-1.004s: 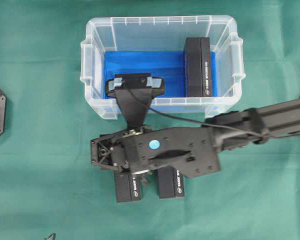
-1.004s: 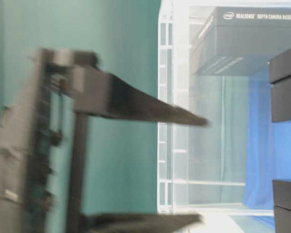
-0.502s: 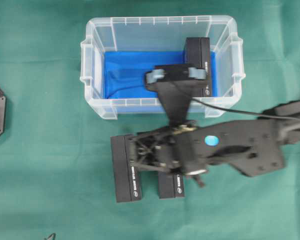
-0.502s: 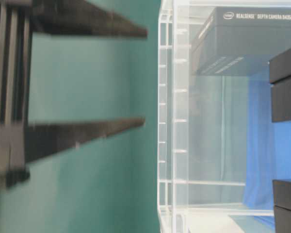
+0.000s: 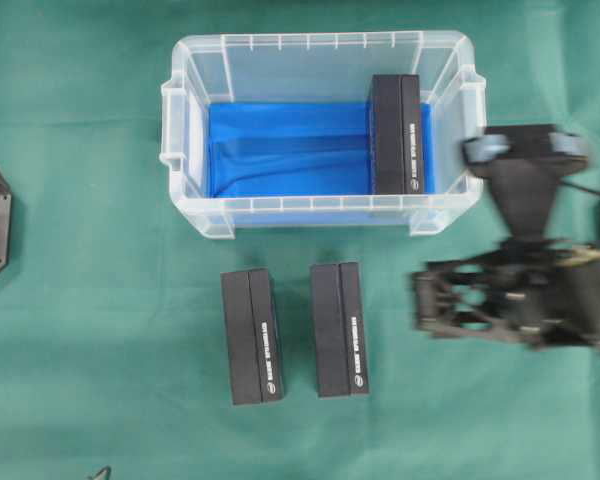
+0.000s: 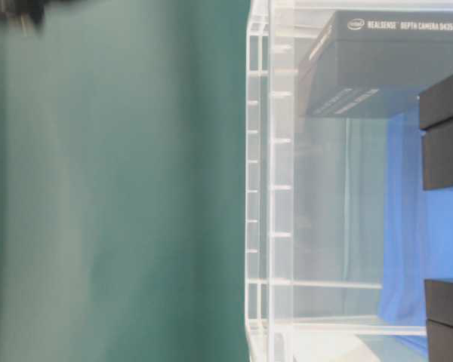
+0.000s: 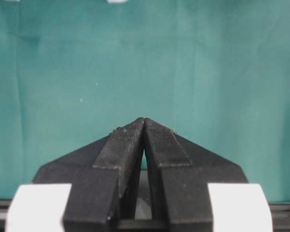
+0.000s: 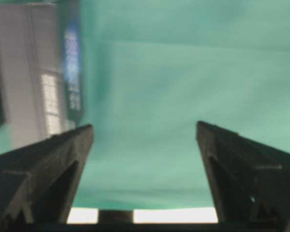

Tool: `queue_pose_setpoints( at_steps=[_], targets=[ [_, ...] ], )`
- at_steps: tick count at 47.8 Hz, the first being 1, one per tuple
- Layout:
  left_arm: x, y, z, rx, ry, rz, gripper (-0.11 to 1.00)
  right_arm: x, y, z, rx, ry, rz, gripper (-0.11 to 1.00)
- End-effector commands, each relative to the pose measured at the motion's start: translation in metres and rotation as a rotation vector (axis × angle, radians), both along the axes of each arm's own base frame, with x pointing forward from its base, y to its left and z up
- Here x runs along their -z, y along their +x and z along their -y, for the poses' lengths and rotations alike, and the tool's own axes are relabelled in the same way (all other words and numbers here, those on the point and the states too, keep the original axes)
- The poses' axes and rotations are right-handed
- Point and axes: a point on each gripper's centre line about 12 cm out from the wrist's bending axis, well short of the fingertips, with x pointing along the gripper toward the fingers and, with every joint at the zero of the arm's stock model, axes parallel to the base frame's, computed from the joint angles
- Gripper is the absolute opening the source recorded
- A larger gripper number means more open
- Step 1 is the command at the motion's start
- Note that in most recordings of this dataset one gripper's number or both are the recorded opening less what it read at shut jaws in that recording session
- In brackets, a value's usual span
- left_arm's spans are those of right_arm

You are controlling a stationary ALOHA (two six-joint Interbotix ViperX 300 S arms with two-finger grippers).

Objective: Take the box out of the case with the right arm.
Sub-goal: 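Withdraw the right gripper to the right side of the bin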

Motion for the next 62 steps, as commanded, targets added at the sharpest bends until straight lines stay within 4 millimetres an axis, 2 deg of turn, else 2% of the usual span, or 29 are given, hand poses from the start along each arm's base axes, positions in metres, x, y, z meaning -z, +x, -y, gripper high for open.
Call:
queue_pose_setpoints(
  at_steps=[1,6,12,23,28,43,54,62],
  targets=[
    [-0.009,0.001,0.0,0.001,-0.001,0.031,0.0,-0.01,-0.026,-0.001,-0.004,0.018,0.035,0.88],
    [-0.009,0.002,0.001,0.003,-0.001,0.031,0.0,-0.009,-0.053,-0.002,0.015,0.028,0.041,0.88],
    [-0.01,0.002,0.0,0.001,-0.002,0.035,0.0,-0.01,-0.069,0.001,0.015,0.034,0.054,0.88],
    [-0.01,0.002,0.0,0.001,-0.001,0.035,0.0,-0.011,-0.071,0.009,-0.018,0.007,0.054,0.88],
    [-0.009,0.003,0.0,0.0,-0.002,0.032,0.0,-0.011,-0.069,0.019,-0.028,-0.002,0.05,0.88],
    [-0.008,0.006,0.001,0.002,-0.002,0.025,0.0,-0.006,-0.065,0.077,-0.039,-0.043,0.019,0.88],
    [-0.008,0.006,0.001,0.002,-0.002,0.025,0.0,-0.004,-0.07,0.126,-0.035,-0.071,0.007,0.88],
    [-0.008,0.005,0.001,0.001,-0.001,0.026,0.0,-0.004,-0.075,0.153,-0.037,-0.086,-0.006,0.88]
  ],
)
